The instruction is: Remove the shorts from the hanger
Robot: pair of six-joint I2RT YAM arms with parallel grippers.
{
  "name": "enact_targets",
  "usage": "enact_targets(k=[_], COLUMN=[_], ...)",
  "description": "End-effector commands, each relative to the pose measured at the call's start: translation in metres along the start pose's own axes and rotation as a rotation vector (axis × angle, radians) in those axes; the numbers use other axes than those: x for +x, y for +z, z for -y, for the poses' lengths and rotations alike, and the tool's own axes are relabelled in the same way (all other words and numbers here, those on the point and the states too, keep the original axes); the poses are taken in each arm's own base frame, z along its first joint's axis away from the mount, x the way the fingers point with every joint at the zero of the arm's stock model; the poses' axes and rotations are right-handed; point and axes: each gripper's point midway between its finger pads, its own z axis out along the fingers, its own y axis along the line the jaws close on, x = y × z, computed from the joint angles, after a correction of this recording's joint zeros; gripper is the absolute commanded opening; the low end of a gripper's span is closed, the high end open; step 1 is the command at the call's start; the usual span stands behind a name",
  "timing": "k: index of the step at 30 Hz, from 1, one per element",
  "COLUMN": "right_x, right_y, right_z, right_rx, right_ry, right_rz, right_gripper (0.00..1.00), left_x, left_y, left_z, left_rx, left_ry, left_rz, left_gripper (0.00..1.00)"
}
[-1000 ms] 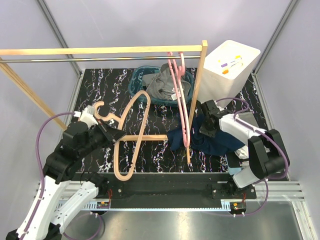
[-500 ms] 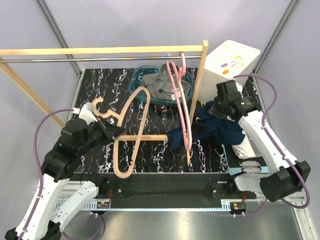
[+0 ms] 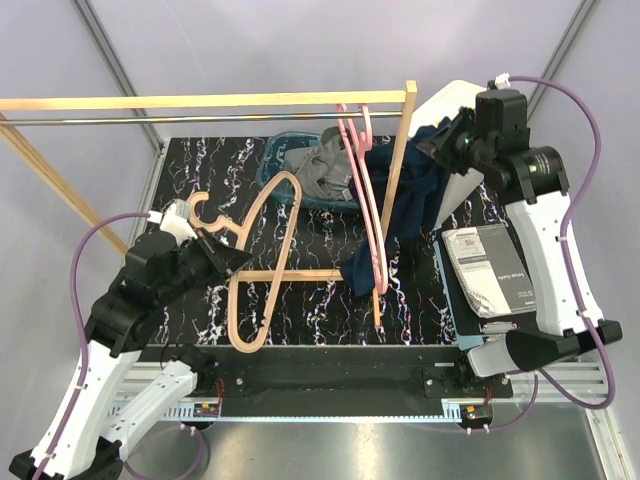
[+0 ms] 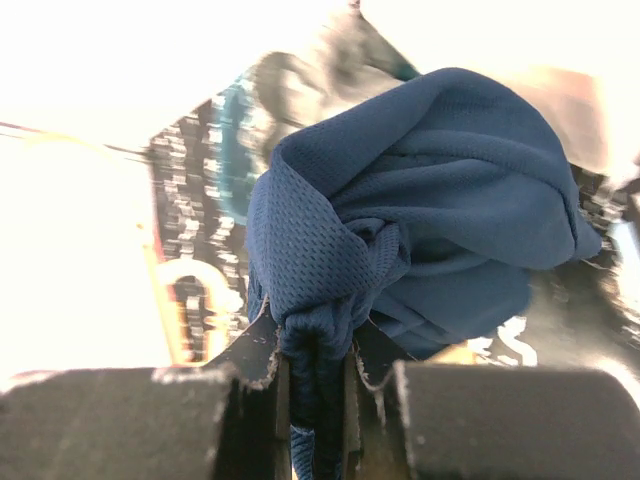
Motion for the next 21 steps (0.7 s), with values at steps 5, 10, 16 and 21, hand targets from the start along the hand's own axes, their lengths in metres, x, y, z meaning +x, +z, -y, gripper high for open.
enact_targets(k=[5, 10, 16, 21], right_x=[-0.074, -0.116, -0.146, -0.17], right_y=[0.007, 0.008, 0.023, 0.029], right_z=[-0.077, -0.109, -0.154, -0.188], right_rx=[-0.262, -0.377, -0.563, -0.773], right_ry=[0.202, 0.311, 0.404, 0.471], right_rz=[0.103, 0.151, 0.155, 0.183], right_gripper=[0.0, 0.0, 0.0, 0.0], left_x=[-0.017, -0.016, -0.01, -0.004], left_y=[-0.011, -0.013, -0.009, -0.006], left_z=[0.021, 0.017, 0.012, 0.011], left_rx=[0.072, 0.069, 0.06, 0.057], left_ry=[0.02, 0.023, 0.019, 0.017], left_rz=[0.067, 0.078, 0.055, 0.025], left_gripper=[0.0, 0.0, 0.0, 0.0])
